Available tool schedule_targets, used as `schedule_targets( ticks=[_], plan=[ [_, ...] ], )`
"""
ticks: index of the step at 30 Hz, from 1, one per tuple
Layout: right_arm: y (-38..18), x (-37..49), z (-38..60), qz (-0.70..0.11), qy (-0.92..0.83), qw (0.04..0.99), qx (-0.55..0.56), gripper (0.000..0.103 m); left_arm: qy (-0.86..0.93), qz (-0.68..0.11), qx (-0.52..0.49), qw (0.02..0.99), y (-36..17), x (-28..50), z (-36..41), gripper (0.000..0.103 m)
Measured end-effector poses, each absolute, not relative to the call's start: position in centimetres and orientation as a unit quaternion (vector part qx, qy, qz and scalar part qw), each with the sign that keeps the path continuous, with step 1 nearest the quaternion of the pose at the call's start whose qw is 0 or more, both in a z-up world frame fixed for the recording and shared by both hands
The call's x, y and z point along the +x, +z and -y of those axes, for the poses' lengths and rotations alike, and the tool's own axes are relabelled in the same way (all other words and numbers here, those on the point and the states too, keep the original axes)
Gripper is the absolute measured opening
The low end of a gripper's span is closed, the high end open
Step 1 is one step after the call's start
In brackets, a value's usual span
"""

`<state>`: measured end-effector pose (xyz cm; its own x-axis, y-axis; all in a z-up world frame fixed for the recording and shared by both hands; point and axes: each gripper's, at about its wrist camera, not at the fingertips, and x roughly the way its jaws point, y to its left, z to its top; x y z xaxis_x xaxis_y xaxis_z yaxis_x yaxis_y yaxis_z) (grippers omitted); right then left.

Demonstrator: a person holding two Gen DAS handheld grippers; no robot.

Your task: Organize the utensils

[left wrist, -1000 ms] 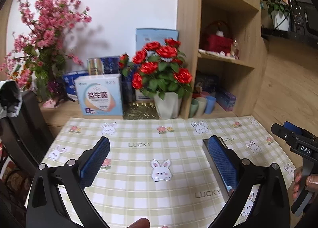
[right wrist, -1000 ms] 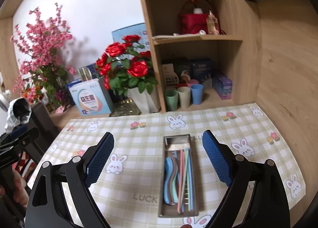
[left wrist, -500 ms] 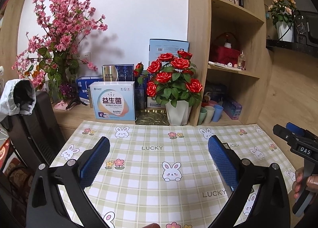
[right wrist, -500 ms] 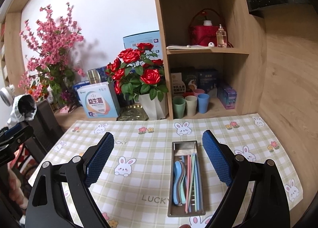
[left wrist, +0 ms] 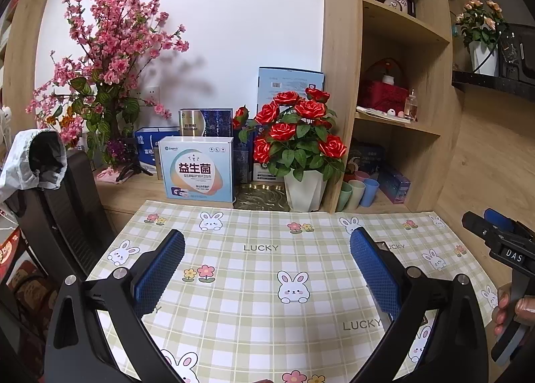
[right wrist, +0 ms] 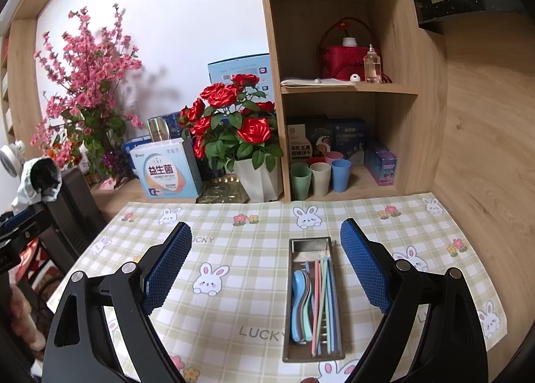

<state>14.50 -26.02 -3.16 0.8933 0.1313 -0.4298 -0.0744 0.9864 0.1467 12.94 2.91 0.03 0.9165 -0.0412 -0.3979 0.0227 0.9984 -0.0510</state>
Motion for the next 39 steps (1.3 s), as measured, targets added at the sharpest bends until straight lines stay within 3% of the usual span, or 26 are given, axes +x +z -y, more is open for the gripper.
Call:
schedule_targets(
  ticks=[39],
  plan=[
    [-2.85, 14.8, 26.49, -0.222, 0.049, 0.972, 0.06, 0.087, -0.005, -0.201, -0.023, 0.979, 0.47, 12.6, -3.27, 0.097]
  ],
)
